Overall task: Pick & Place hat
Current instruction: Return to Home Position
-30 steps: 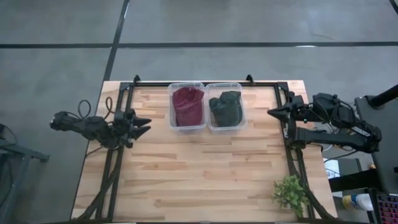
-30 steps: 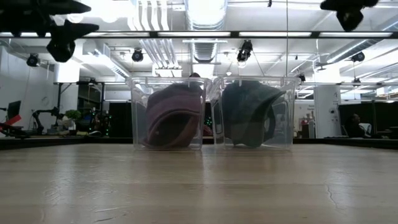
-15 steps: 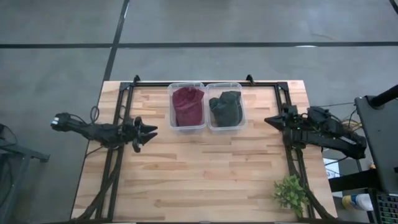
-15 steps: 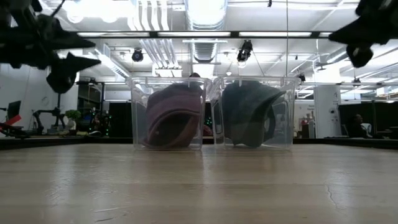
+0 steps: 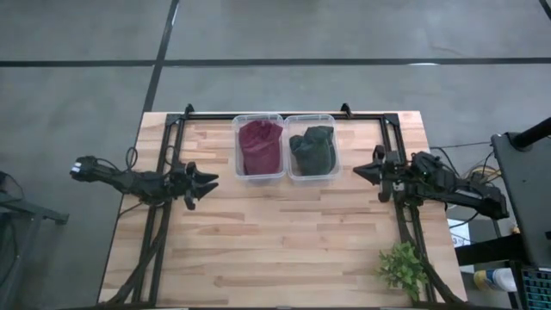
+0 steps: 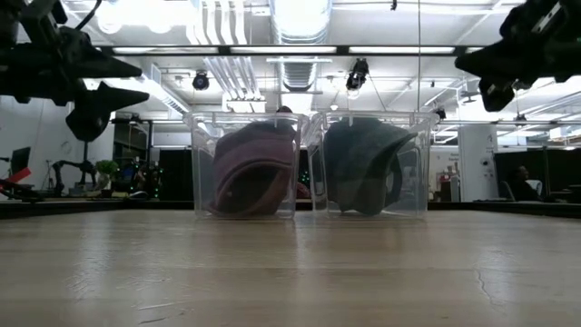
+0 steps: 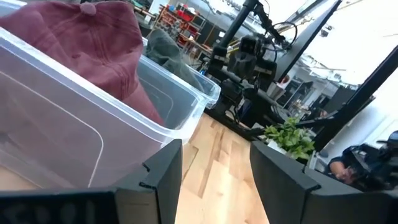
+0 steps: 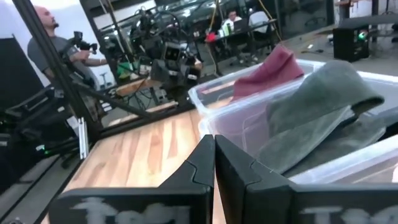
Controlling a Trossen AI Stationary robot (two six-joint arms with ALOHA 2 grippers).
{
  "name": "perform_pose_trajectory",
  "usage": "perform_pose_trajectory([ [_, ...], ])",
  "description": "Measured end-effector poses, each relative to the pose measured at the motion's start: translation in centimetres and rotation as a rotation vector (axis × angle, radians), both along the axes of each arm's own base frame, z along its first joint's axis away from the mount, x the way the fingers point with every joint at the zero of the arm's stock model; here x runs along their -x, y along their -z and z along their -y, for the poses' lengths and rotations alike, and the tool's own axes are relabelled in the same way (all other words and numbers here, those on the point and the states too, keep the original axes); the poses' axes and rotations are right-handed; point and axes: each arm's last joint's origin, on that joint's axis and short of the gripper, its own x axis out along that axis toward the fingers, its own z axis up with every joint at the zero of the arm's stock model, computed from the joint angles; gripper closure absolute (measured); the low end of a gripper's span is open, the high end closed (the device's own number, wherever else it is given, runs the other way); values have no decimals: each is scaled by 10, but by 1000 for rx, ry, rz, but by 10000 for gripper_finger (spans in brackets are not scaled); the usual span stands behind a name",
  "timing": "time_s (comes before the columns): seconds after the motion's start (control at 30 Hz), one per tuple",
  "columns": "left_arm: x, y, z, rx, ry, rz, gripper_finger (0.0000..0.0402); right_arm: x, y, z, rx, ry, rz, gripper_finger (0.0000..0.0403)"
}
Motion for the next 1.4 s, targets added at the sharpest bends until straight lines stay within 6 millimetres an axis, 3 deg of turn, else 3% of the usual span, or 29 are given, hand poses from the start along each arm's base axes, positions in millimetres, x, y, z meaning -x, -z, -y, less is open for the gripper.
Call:
perform_pose_trajectory([
  [0.07,0,-1,0,-14,0,3,220,-1,3,0,0,-3,-6,394],
  [0.27,0,-3,1,-291,33,-37,220,-4,10,-1,168,-78,10,394],
  [0.43,0,-3,1,-382,35,-52,220,-8,23,-3,265,-152,48,394],
  [0.57,0,0,1,-394,40,-76,220,-11,39,-2,198,-143,6,394],
  [0.87,0,0,1,-357,38,-75,220,-12,38,3,165,14,-5,394],
  [1.4,0,1,1,-353,37,-77,220,-12,39,3,191,-1,-14,394],
])
